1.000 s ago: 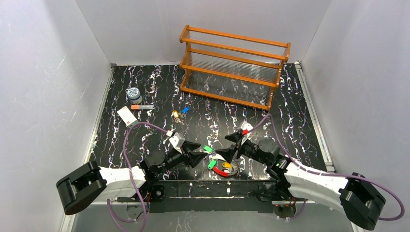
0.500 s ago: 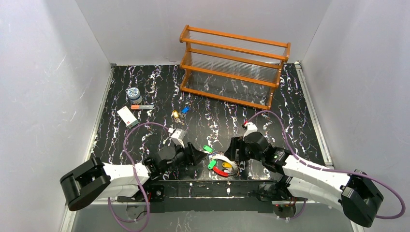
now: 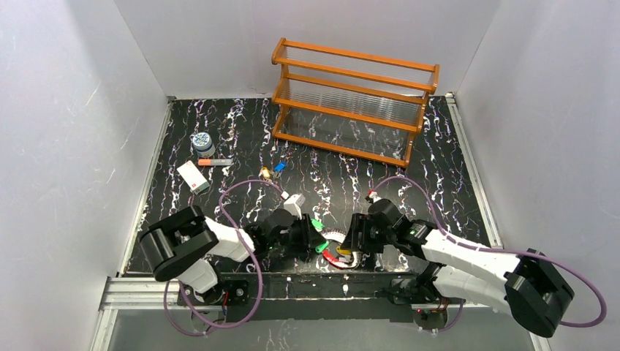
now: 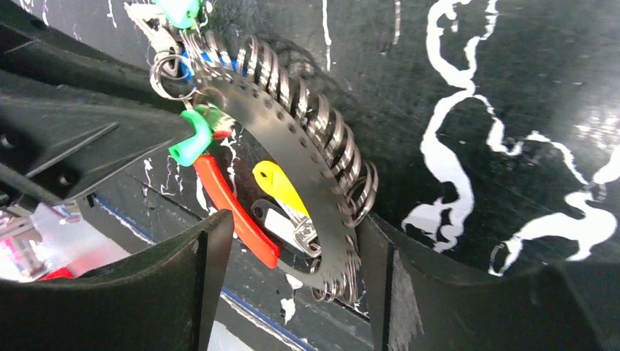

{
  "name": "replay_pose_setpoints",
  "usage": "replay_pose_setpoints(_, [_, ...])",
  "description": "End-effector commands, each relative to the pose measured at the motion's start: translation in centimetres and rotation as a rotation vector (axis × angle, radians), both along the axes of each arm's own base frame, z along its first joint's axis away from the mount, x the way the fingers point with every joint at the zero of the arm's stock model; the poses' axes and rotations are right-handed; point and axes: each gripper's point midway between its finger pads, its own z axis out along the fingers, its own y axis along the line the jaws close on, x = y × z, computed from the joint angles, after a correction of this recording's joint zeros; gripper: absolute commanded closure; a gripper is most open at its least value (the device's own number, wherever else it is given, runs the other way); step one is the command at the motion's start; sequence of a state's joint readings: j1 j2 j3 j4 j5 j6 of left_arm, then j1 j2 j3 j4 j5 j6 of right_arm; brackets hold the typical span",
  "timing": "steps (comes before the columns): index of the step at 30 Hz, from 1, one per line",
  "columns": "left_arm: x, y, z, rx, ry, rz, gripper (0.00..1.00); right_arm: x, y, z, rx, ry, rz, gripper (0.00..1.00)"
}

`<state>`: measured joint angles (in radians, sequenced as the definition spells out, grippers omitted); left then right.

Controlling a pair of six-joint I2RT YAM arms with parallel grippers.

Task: Put the keys on the keyring

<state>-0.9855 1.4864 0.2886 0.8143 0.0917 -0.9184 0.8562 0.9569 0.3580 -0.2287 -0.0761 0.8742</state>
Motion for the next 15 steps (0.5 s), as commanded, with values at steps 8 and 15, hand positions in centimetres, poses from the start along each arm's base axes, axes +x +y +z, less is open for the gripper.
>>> replay_pose_setpoints(8, [3.6, 1.5, -2.0, 0.088, 0.039, 0.079, 0.95, 0.6, 5.8, 1.6, 0.194, 0.039, 0.152, 0.45])
replay_pose_setpoints(15, [8.7, 5.3, -0.5, 0.208, -0.055, 0.133, 0.94, 2.8, 11.6, 2.1, 0.259, 0.048, 0.343, 0.49])
